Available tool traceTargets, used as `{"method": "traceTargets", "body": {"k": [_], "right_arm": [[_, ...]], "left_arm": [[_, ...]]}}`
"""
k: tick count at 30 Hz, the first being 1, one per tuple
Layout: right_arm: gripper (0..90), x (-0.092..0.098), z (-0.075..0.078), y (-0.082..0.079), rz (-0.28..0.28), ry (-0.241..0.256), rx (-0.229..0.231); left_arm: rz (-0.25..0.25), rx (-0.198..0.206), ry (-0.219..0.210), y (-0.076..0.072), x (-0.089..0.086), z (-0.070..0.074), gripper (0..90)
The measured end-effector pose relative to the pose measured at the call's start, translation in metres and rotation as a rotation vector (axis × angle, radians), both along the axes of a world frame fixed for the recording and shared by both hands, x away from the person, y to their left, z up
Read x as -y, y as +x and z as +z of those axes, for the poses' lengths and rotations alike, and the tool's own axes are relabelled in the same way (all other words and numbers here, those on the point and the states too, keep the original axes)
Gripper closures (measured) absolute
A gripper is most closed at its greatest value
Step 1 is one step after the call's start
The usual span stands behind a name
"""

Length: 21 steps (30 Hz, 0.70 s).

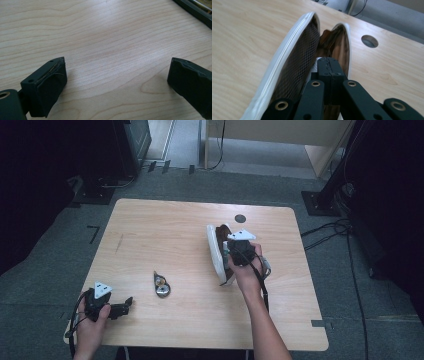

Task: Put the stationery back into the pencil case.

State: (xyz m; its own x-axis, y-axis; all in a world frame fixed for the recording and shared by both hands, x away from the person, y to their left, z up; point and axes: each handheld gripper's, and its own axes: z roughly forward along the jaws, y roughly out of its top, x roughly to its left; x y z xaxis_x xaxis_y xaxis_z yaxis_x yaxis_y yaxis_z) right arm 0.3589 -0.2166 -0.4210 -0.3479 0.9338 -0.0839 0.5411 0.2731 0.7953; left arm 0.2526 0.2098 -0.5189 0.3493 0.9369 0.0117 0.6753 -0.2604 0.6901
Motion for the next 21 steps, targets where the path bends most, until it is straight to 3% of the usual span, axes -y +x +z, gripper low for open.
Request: {"method": "traceTargets", "body": {"k": [4,9,21], "right_arm": [[90.0,0.001,0.009,-0.004,0.004,0.036,0.031],[90.0,-0.005,0.016,-0.022,0.037,0.070,0.056],[73.8,-0.017,0.021,-0.069,0.118,0.148,0.080]], "left_arm": [[0.000,-0.001,-0.001,0.000,0.000,0.000,2.7],[0.000,0.000,0.001,0.000,0.000,0.000,2.7],[-0.001,-0.002,0.001,0.000,0.000,0.000,2.7]]}}
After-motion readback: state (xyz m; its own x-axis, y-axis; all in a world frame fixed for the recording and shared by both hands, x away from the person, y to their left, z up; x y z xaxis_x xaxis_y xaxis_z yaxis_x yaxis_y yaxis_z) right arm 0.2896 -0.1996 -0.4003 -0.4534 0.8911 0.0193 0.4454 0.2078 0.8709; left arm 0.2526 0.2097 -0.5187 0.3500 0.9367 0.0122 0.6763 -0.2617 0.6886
